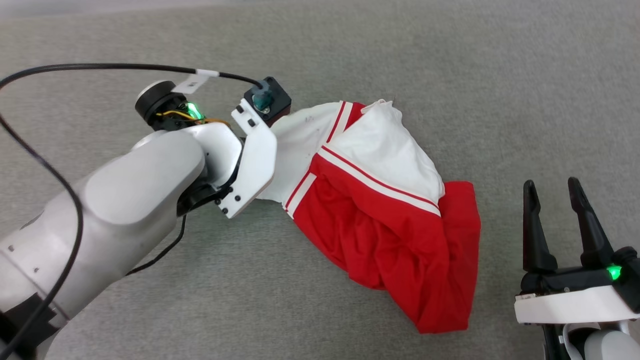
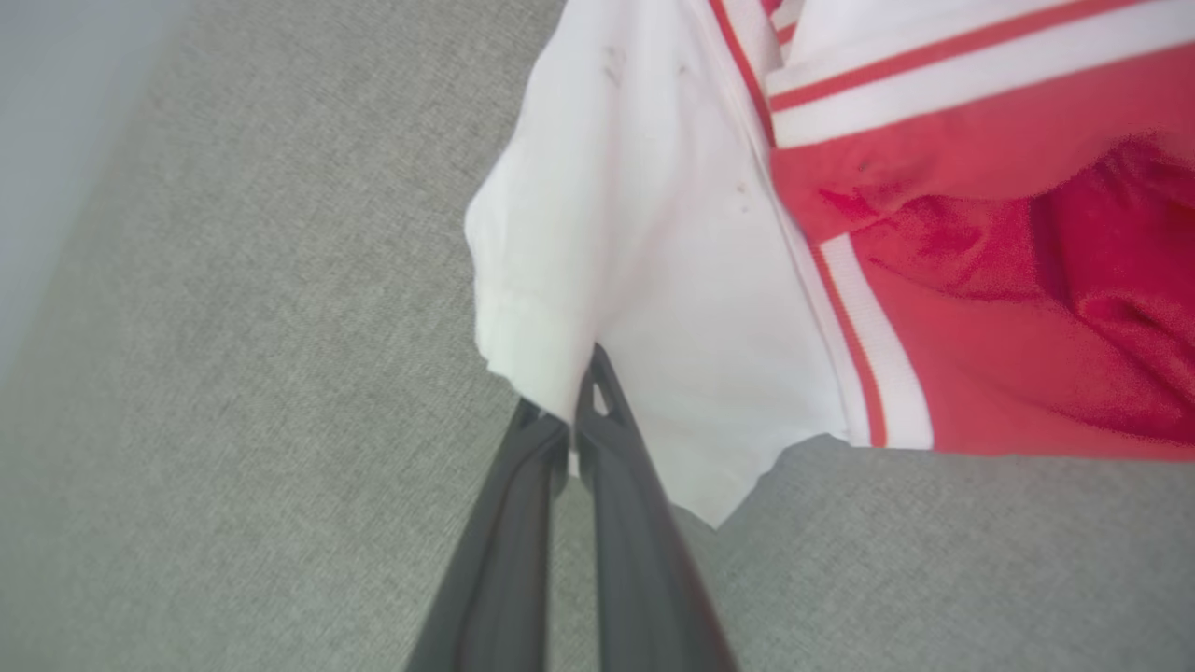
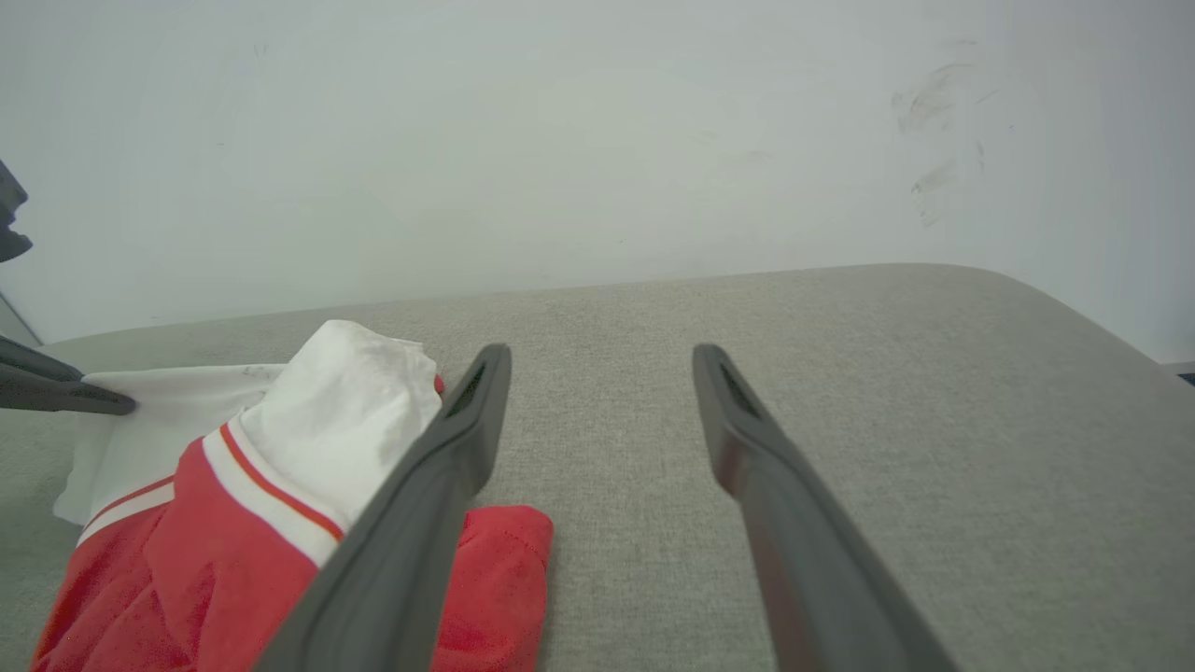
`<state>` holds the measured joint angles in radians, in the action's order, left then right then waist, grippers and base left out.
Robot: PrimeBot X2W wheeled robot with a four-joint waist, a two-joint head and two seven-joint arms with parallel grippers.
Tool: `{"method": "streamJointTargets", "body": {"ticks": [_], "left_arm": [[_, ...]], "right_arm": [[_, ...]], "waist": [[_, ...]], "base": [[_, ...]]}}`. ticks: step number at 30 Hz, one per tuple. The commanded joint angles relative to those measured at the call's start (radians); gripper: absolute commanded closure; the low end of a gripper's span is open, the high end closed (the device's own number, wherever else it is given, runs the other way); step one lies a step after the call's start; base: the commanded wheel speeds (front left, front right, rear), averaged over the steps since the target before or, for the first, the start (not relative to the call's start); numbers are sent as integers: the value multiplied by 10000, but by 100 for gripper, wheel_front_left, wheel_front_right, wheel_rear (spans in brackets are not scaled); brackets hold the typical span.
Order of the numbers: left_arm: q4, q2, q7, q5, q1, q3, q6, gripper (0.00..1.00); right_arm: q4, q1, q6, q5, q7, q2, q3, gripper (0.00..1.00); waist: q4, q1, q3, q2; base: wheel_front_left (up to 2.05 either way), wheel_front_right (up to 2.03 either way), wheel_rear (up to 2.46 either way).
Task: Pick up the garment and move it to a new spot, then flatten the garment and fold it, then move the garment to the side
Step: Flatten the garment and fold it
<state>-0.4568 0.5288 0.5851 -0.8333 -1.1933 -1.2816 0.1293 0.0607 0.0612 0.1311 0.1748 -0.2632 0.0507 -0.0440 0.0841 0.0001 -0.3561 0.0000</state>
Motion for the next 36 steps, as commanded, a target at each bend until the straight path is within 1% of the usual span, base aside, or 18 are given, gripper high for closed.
{"method": "streamJointTargets", "body": {"ticks": [1,4,6,10,13,17,20,23,24,25,27,30,33,36], "left_arm": [[117,200,-429,-160,323,45,-4,100],[345,607,-1110,-375,666,223,-36,100],[540,933,-1415,-508,1044,315,-169,100],[1156,1742,-1855,-755,1983,436,-755,100],[1708,2415,-1900,-983,2812,396,-1213,100],[2349,3013,-1913,-1478,3950,349,-1724,100],[2544,3192,-1750,-1768,4760,245,-1885,100],[2330,3052,-1690,-2074,5400,141,-1891,100],[2217,2999,-1708,-2109,5523,119,-1868,60],[2125,2952,-1817,-2074,5517,137,-1847,0],[1998,2881,-2130,-1916,5219,315,-1930,0],[2088,3037,-2407,-1653,4498,653,-1908,0],[2408,3173,-2499,-1345,3777,933,-1870,0],[2837,3114,-2474,-1130,2907,1279,-1781,0]], "right_arm": [[-50,-129,-5,-87,-24,-7,38,0],[-86,-287,-7,-92,-24,-8,-29,0],[-88,-357,-7,-105,-24,-8,-50,0],[-124,-538,-7,-78,-24,-7,-136,0],[-148,-669,-7,-40,-24,-8,-149,0],[-154,-745,-7,-43,-24,-7,-155,0],[-159,-714,-7,-44,-24,-8,-166,0],[-198,-661,-7,-58,-24,-8,-202,0],[-212,-648,-7,-63,-24,-7,-203,0],[-229,-639,-5,-68,-24,-8,-193,0],[-259,-649,-7,-84,-24,-7,-207,0],[-291,-723,-7,-106,-24,-8,-247,0],[-287,-757,-7,-77,-23,-8,-286,0],[-262,-762,-7,-12,-23,-8,-268,0]], "waist": [[-441,-1,505,0],[-755,-1,832,0],[-906,-1,1003,0],[-1139,-1,1255,0],[-1263,-1,1336,0],[-1318,-1,1340,0],[-1326,-1,1301,0],[-1334,-1,1285,0],[-1333,-1,1295,0],[-1326,-1,1309,0],[-1330,-1,1373,0],[-1337,-1,1486,0],[-1313,-1,1574,0],[-1261,-1,1603,0]], "base": [[0,0,0],[0,0,0],[0,0,0],[0,0,0],[0,0,0],[0,0,0],[0,0,0],[0,0,0],[0,0,0],[0,0,0],[0,0,0],[0,0,0],[0,0,0],[0,0,0]]}}
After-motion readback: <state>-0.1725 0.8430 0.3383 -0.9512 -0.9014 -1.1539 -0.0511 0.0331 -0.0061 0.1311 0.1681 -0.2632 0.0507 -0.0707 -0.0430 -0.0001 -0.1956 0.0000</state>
